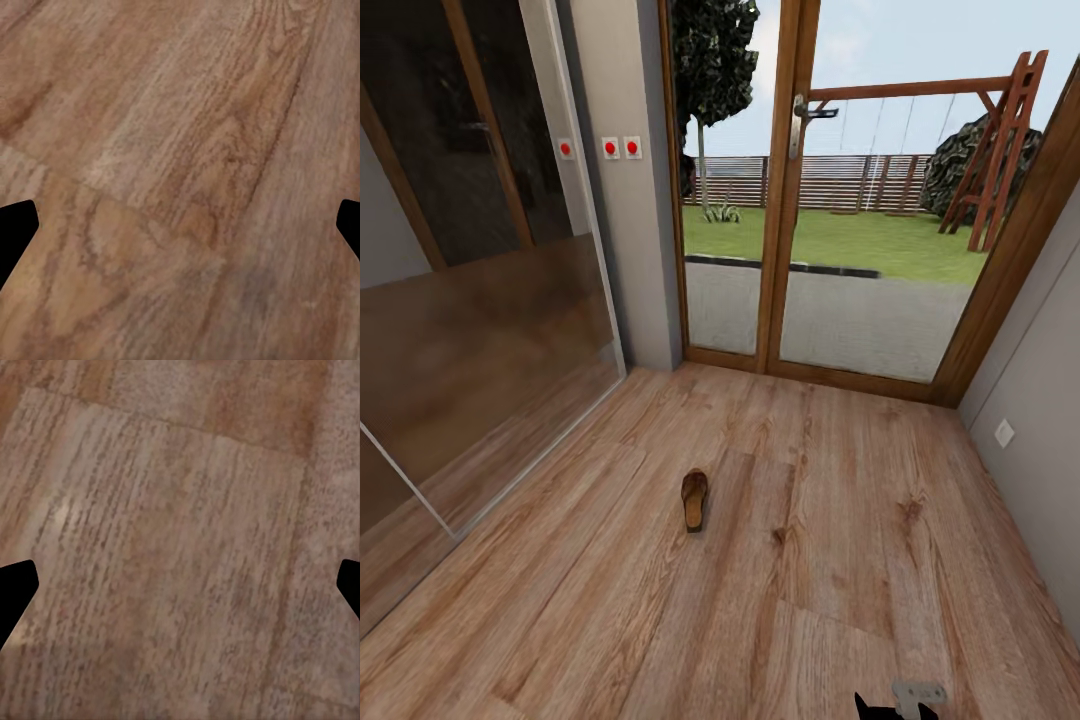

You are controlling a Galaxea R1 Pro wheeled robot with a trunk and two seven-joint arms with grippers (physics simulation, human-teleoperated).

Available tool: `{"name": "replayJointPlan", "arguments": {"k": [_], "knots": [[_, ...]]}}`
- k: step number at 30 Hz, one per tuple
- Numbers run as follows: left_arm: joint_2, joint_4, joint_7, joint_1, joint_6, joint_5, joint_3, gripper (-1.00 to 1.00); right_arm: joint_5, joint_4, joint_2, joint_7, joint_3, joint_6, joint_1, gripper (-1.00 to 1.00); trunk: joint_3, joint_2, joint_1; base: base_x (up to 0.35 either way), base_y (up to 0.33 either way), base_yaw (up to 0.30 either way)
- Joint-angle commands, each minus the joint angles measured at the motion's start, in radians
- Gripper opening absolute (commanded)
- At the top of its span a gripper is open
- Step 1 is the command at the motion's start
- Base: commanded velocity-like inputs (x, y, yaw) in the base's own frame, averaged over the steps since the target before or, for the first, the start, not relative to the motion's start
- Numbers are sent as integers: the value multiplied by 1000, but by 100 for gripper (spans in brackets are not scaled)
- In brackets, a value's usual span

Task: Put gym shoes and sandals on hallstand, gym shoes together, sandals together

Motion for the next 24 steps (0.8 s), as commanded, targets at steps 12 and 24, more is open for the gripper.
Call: {"name": "replayJointPlan", "arguments": {"k": [12, 24], "knots": [[1, 1, -8, -1, 0, 6, 3, 100, -13, 1, 0, 3, 6, -6, -1, 100, -1, 0, 0, 23, 0, 0], [-4, 3, -2, -1, -55, 1, 1, 100, -12, 2, 0, 4, 6, -7, -1, 100, -1, 0, 0, 227, -48, 0]]}}
